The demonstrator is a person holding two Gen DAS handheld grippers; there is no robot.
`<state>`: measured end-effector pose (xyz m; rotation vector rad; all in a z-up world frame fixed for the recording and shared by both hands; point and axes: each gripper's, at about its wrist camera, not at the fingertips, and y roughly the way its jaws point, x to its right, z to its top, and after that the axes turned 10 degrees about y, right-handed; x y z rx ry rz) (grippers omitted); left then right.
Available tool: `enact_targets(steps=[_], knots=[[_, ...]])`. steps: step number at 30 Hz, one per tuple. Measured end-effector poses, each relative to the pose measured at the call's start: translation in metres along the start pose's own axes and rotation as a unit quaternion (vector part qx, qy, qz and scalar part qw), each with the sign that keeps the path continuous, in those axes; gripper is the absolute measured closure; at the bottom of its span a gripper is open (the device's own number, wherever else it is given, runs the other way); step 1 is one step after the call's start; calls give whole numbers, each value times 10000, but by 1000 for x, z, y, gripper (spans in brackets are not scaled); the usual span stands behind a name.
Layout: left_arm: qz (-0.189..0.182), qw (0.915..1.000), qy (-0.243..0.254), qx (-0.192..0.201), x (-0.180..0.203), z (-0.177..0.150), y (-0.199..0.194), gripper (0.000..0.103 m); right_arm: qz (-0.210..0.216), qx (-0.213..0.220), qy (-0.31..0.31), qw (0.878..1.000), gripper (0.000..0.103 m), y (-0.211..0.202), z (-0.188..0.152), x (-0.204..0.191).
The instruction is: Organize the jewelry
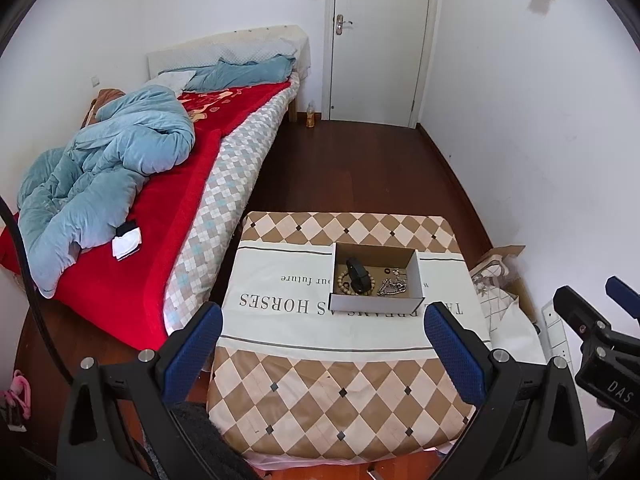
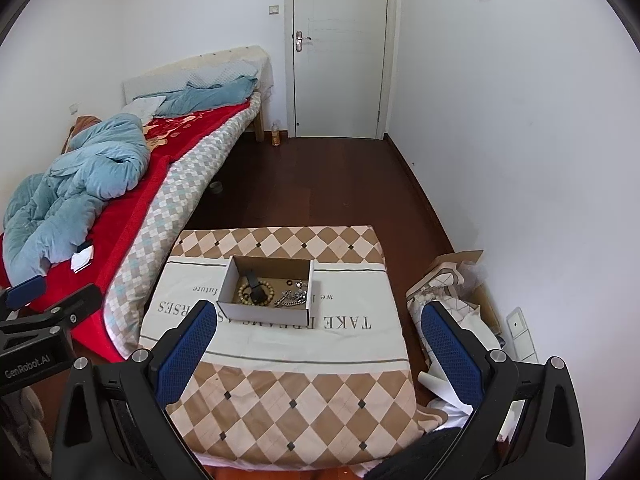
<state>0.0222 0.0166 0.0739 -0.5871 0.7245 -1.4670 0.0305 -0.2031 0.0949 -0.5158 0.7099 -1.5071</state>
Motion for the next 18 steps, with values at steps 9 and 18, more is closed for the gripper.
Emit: enact_targets(steps=[9,18], knots=[[94,9997,55,-227,4,23,47,0,-123,-153,27,9998,0,55,24,0],[178,9986,131,-474,6,38,95,0,-234,-453,57,9987,0,112,33,-1]])
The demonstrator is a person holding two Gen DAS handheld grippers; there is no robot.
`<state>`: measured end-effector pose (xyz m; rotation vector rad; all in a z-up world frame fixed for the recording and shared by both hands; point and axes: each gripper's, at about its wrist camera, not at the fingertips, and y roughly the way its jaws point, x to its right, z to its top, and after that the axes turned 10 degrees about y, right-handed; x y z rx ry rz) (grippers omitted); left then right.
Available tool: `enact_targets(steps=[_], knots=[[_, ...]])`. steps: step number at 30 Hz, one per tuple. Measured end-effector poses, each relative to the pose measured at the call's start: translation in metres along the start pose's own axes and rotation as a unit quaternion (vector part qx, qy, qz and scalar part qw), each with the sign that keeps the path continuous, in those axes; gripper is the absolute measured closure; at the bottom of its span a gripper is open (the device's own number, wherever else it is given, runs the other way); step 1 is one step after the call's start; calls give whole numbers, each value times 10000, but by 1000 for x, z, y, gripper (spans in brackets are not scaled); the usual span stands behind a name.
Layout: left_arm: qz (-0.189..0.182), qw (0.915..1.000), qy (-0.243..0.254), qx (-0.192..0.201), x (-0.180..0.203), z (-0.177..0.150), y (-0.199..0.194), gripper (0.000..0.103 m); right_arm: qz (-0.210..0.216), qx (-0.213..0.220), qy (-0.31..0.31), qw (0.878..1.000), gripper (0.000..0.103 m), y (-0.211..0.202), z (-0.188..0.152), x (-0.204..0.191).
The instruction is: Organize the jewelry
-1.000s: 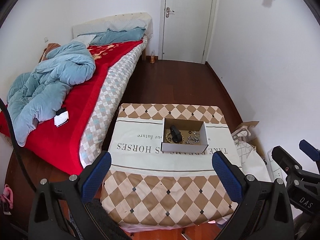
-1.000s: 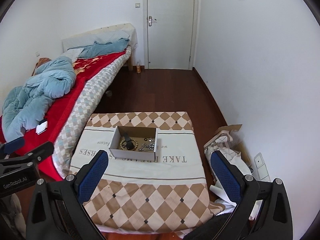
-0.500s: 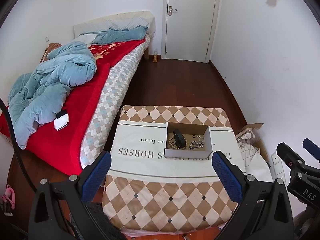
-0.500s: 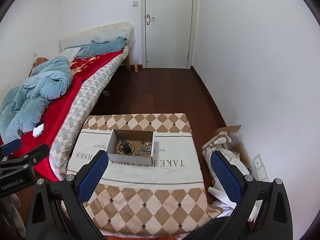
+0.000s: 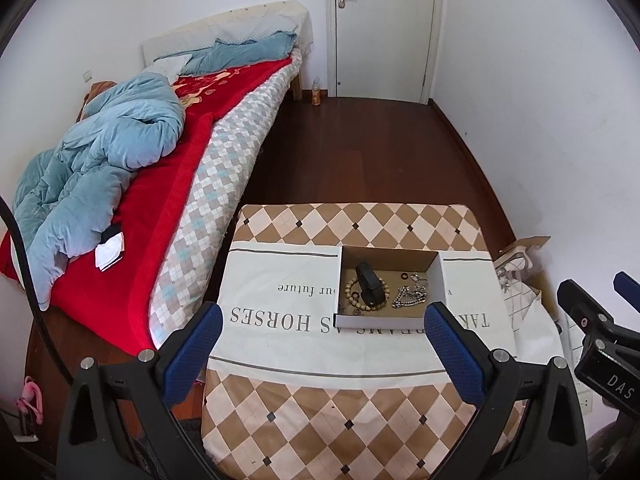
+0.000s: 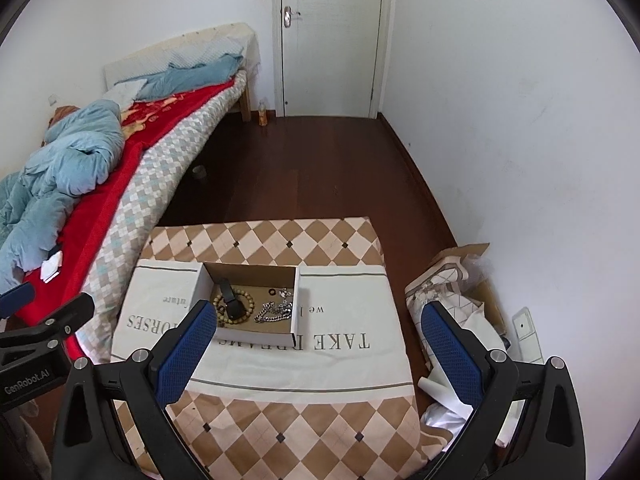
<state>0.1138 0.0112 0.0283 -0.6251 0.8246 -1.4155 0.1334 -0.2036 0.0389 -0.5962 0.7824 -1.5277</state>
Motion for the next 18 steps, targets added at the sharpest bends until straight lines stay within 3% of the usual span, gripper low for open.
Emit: enact_targets(steps=[9,18], knots=[[-18,9997,-49,-221,-1,4,29,0,-51,-251,-121,9996,0,33,3,-7],[-37,9996,-29,-292,1,3,35,0,-53,-317,-136,9994,0,41,3,-9]])
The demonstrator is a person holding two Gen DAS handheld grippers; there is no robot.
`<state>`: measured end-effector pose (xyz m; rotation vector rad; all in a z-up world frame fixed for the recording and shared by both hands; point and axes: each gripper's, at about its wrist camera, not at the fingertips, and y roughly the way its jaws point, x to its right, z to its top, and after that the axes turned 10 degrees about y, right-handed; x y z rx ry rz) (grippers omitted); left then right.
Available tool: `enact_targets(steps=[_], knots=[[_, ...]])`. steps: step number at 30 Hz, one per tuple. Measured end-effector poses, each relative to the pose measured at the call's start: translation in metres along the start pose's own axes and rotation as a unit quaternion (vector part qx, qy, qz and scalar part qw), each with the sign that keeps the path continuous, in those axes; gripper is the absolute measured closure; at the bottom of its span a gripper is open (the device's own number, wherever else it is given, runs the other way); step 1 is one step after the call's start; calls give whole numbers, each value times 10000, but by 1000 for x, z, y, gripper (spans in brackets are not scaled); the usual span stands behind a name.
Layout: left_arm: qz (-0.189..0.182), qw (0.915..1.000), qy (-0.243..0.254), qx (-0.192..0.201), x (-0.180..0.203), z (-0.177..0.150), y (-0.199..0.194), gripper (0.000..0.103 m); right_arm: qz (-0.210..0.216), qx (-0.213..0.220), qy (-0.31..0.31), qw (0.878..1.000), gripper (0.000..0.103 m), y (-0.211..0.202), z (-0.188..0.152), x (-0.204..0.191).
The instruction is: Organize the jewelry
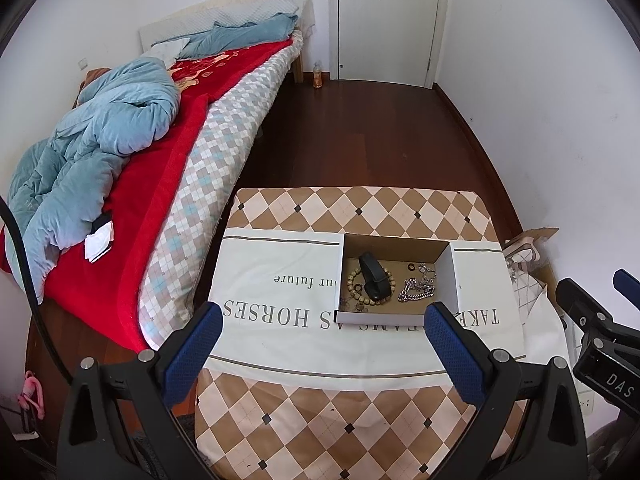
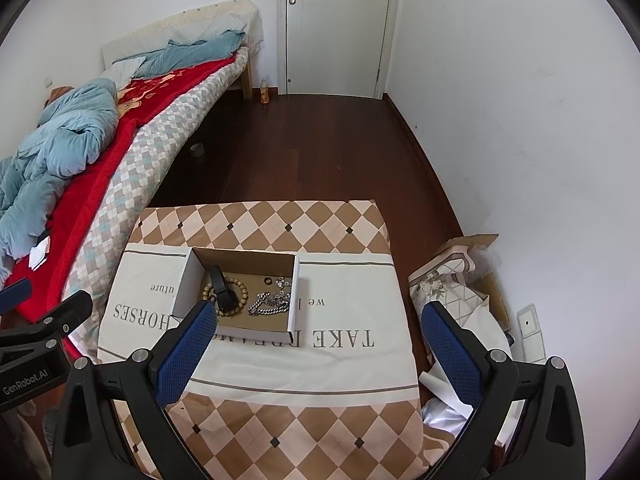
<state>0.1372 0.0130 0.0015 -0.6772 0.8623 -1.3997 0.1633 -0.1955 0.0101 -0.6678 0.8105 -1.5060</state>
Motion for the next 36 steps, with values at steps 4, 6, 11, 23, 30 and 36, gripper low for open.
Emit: enact_targets(steps=[4,6,11,23,30,36], knots=[[8,10000,-3,21,-1,-1,-1,0,9,-6,2,10000,0,1,-1,-1],[41,10000,-8,26,-2,-1,-1,0,23,-5,0,10000,0,0,-1,0],[82,10000,-16,43,-5,-3,-5,0,50,-13,-36,10000,0,-2,-3,-4],[122,9999,-5,73,-6,-3,-11,0,123,-8,-82,9999,0,-8,-7,-10],[144,9998,5,99,-4,-2,-14,0,140,-7,-70,9999,0,-10,-7,-9],[165,9998,8,138,-2,0,-17,0,178,-12,-33,9998,0,-12,-7,-8]])
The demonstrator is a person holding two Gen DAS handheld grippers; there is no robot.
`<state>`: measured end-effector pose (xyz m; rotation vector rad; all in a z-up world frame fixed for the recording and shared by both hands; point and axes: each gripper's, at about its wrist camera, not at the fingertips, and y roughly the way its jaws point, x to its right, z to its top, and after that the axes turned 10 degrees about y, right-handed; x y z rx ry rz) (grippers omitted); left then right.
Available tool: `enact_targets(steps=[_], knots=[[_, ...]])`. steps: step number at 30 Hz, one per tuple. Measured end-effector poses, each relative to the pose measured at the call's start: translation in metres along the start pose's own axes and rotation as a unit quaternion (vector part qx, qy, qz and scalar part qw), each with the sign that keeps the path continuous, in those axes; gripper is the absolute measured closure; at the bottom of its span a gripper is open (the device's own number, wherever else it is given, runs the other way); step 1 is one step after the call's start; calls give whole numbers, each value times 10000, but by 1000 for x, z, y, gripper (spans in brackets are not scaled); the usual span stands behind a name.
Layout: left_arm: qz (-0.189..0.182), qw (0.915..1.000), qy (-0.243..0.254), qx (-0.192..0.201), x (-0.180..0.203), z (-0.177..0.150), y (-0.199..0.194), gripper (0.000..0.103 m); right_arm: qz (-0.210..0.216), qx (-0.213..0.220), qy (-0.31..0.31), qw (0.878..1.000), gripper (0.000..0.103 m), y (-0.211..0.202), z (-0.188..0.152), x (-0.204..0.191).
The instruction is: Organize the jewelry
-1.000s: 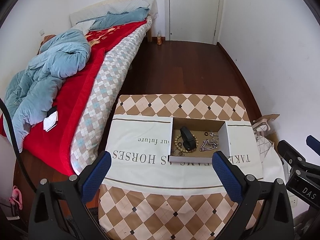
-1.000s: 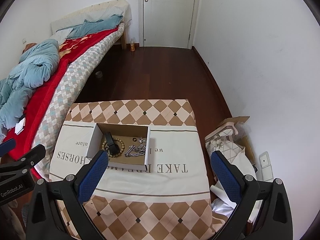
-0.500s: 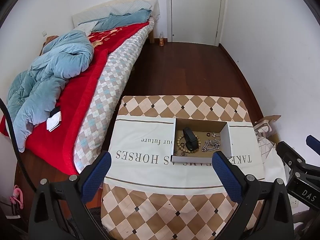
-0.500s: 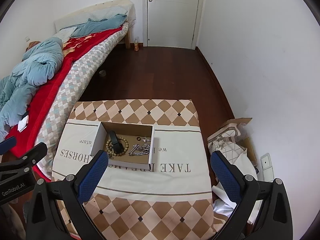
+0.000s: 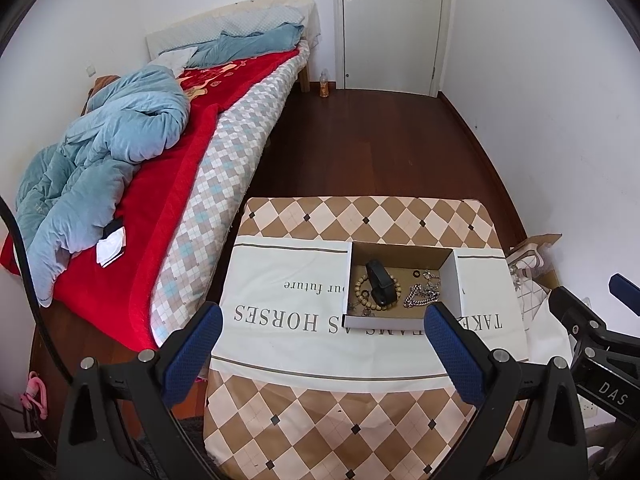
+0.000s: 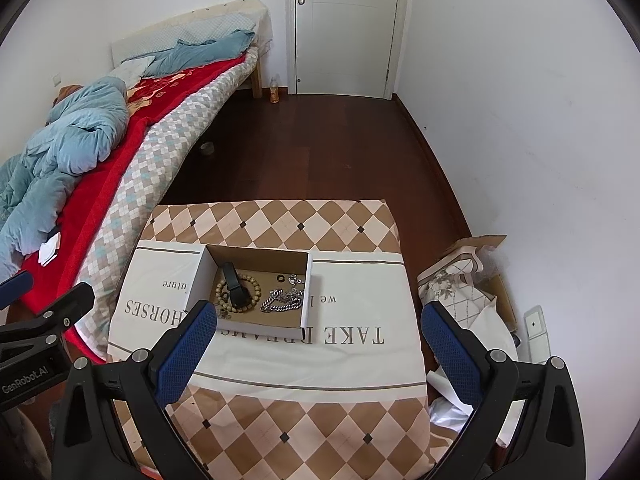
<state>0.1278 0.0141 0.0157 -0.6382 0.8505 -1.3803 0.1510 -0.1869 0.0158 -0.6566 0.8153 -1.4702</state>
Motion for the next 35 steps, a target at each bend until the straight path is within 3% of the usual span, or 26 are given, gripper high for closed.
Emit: enact_targets(steps=[35], knots=[[-69,9999,-10,104,1,0,-9,0,38,4,13,10000,0,-6,4,1]])
